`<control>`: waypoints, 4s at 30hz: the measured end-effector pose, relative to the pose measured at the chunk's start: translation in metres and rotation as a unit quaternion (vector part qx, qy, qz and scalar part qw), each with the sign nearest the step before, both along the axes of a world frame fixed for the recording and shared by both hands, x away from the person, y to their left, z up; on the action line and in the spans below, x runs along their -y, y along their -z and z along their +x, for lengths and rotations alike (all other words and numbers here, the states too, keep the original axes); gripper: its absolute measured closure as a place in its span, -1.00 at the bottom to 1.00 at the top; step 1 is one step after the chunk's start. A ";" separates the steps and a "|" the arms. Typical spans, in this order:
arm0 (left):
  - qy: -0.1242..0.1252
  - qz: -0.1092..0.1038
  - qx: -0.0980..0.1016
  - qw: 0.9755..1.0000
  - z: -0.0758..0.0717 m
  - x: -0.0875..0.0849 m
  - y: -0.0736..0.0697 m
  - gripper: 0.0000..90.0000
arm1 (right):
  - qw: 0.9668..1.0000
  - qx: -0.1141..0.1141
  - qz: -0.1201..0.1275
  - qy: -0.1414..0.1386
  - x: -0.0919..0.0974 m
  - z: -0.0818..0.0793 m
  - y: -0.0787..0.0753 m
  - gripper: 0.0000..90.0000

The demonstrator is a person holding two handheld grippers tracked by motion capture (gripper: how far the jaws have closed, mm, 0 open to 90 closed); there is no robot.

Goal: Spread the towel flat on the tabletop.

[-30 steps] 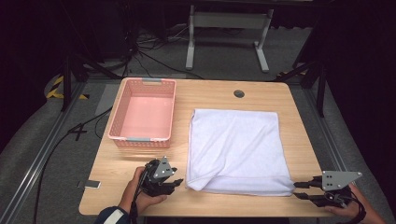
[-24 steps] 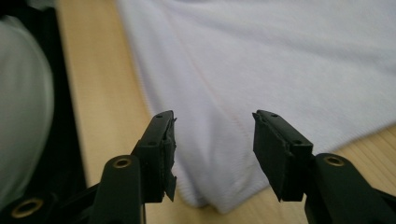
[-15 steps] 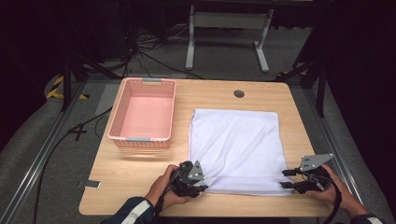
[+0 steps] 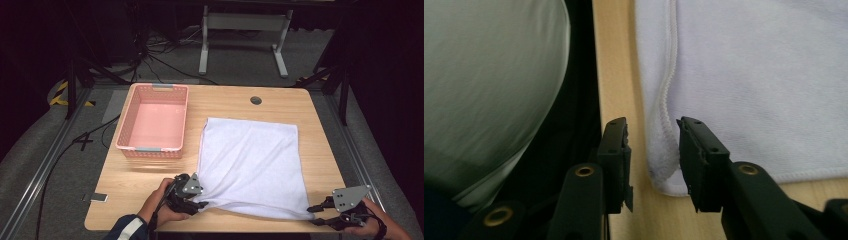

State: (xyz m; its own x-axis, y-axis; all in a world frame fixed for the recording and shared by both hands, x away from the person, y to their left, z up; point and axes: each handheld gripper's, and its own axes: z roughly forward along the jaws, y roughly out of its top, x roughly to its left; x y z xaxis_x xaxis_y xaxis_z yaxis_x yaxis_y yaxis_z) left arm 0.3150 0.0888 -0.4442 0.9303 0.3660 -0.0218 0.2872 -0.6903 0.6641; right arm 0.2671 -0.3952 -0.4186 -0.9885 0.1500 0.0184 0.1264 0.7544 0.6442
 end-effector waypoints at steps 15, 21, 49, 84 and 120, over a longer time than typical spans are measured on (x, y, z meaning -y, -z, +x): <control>-0.009 -0.015 0.002 1.000 0.062 0.052 -0.001 0.12 | 0.980 0.092 0.048 0.169 -0.027 0.086 -0.024 0.46; 0.000 -0.009 -0.033 0.999 0.059 0.059 0.015 0.15 | 0.989 0.012 0.012 0.150 -0.045 0.123 0.017 0.51; -0.187 -0.021 0.005 0.982 0.141 0.075 0.021 -0.35 | 0.958 0.051 0.023 0.282 -0.026 0.181 0.022 0.45; -0.185 -0.042 -0.026 0.982 0.194 0.082 0.018 0.64 | 0.921 0.013 0.023 0.388 0.032 0.209 0.032 0.25; -0.116 -0.075 0.068 0.988 0.144 0.062 -0.076 0.81 | 0.943 0.099 0.136 0.286 0.026 0.168 -0.040 0.85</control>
